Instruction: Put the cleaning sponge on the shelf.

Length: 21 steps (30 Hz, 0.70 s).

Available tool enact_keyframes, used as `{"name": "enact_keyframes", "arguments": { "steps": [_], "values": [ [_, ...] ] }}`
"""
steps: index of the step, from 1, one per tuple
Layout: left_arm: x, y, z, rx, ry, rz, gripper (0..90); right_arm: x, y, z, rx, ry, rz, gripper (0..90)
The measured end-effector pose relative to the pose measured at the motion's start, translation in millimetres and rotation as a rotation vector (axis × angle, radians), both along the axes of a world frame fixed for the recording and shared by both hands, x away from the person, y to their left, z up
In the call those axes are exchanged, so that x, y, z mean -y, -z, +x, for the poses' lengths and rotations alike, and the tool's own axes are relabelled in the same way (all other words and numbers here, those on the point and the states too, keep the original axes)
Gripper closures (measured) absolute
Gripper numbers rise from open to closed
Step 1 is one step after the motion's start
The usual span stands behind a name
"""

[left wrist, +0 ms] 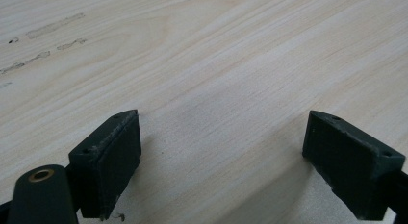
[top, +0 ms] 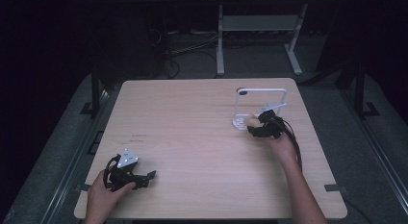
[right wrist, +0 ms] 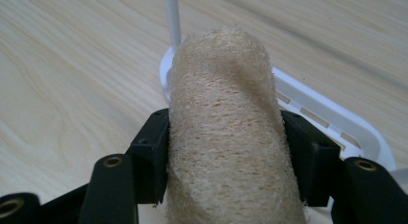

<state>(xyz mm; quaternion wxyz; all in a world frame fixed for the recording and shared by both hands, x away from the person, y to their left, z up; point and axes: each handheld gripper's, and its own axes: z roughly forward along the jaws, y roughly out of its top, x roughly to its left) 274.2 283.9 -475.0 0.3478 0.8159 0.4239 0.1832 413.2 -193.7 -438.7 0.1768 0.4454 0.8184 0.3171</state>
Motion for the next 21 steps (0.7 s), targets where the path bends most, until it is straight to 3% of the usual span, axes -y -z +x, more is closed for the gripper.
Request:
{"name": "enact_keyframes", "arguments": {
  "steps": [21],
  "values": [
    [0.0,0.0,0.0,0.0,0.0,0.0,12.8,-10.3,12.0,26.0,-0.037,0.039,-0.011,40.4]
  ]
}}
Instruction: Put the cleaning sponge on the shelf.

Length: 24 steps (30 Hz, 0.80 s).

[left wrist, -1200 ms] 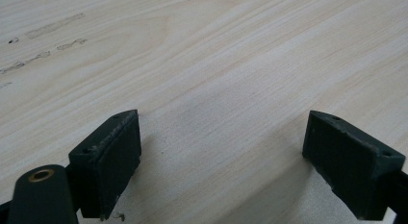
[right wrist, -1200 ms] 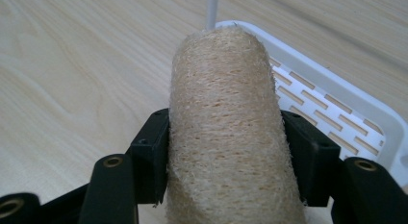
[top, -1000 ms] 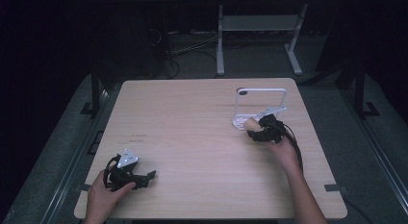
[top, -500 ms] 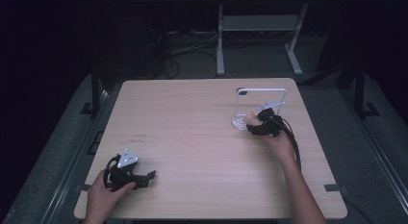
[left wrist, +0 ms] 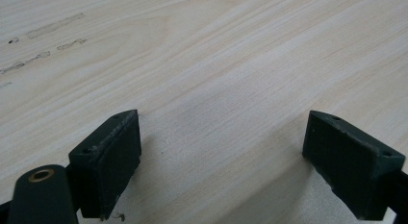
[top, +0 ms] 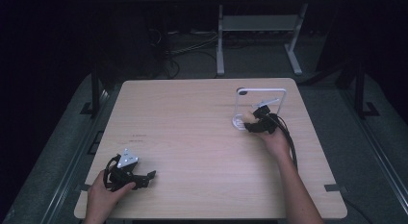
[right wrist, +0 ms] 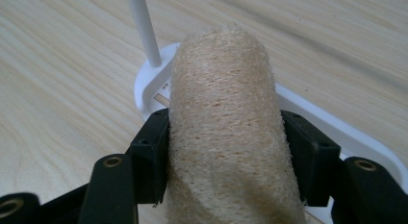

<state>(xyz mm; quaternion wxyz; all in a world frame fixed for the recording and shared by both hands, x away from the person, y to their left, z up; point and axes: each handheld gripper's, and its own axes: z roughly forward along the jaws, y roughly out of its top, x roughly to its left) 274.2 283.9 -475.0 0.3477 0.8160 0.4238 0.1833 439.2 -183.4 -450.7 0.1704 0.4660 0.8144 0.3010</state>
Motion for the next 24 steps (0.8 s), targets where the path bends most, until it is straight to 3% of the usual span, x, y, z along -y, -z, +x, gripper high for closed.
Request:
{"name": "enact_keyframes", "arguments": {
  "steps": [13,24],
  "values": [
    [0.0,0.0,0.0,0.0,0.0,0.0,12.8,-2.4,8.4,5.4,-0.016,0.01,-0.009,39.8],
    [0.0,0.0,0.0,0.0,0.0,0.0,12.8,0.5,3.6,2.6,0.005,0.006,-0.012,31.6]
  ]
}}
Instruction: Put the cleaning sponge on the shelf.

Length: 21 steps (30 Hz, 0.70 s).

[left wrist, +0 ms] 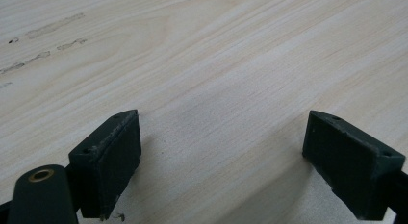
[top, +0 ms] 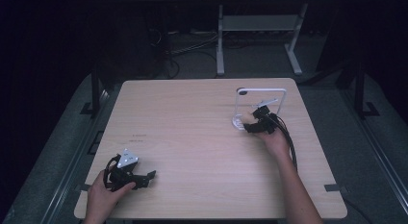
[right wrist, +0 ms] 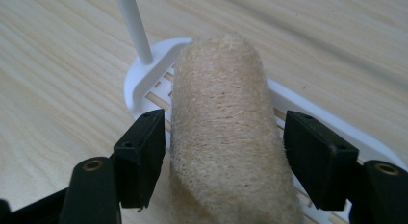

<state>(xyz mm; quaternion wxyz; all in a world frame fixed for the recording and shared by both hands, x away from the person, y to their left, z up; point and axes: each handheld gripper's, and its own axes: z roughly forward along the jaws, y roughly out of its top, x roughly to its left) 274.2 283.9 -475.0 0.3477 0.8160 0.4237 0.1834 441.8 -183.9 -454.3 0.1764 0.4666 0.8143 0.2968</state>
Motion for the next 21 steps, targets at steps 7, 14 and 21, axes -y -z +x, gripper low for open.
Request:
{"name": "enact_keyframes", "arguments": {
  "steps": [7,14,21],
  "values": [
    [0.0,0.0,0.0,0.0,0.0,0.0,12.8,4.9,-15.8,-9.8,0.031,-0.008,0.015,31.6],
    [0.0,0.0,0.0,0.0,0.0,0.0,12.8,12.4,-34.0,-23.6,0.051,-0.009,0.038,35.4],
    [0.0,0.0,0.0,0.0,0.0,0.0,12.8,18.0,-48.0,-43.3,0.089,-0.024,0.066,52.3]
  ]
}}
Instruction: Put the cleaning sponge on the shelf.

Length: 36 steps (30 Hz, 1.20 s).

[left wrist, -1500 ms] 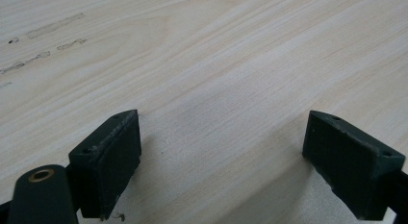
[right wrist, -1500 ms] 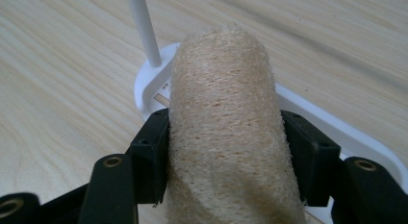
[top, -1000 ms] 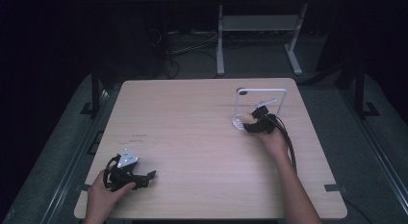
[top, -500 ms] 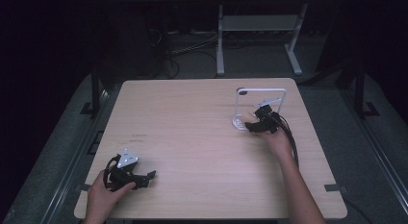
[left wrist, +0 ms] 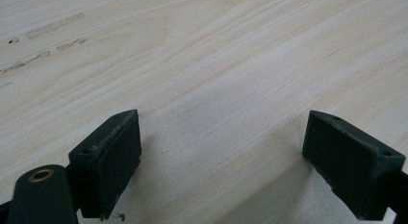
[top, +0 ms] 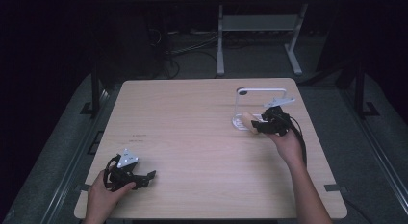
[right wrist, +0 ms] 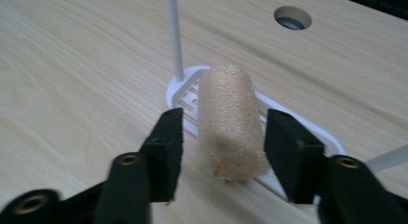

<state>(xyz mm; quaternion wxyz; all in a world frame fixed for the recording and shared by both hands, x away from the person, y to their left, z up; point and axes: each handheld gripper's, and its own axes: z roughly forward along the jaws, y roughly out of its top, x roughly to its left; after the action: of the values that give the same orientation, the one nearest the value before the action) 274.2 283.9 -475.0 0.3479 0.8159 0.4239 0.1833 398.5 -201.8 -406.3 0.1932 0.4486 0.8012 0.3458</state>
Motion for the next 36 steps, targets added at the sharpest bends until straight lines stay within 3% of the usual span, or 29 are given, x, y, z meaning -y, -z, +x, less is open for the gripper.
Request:
{"name": "enact_keyframes", "arguments": {
  "steps": [4,9,13,19,27,36],
  "values": [
    [0.0,0.0,0.0,0.0,0.0,0.0,12.8,-1.2,-3.3,-9.9,0.017,-0.024,0.019,68.7],
    [0.0,0.0,0.0,0.0,0.0,0.0,12.8,-5.6,1.0,-14.2,-0.019,-0.062,0.034,88.8],
    [0.0,0.0,0.0,0.0,0.0,0.0,12.8,-8.8,11.3,-12.8,-0.063,-0.091,0.036,89.7],
    [-0.1,0.0,0.0,0.0,0.0,0.001,12.8,-13.9,30.6,-8.5,-0.115,-0.092,0.024,89.6],
    [-0.1,0.0,0.1,0.001,0.002,0.002,12.8,-10.4,45.4,-0.9,-0.13,-0.066,0.019,89.6],
    [-0.1,0.0,0.1,0.001,0.001,0.002,12.8,1.4,48.5,1.6,-0.126,-0.016,0.016,89.6]
  ]
}}
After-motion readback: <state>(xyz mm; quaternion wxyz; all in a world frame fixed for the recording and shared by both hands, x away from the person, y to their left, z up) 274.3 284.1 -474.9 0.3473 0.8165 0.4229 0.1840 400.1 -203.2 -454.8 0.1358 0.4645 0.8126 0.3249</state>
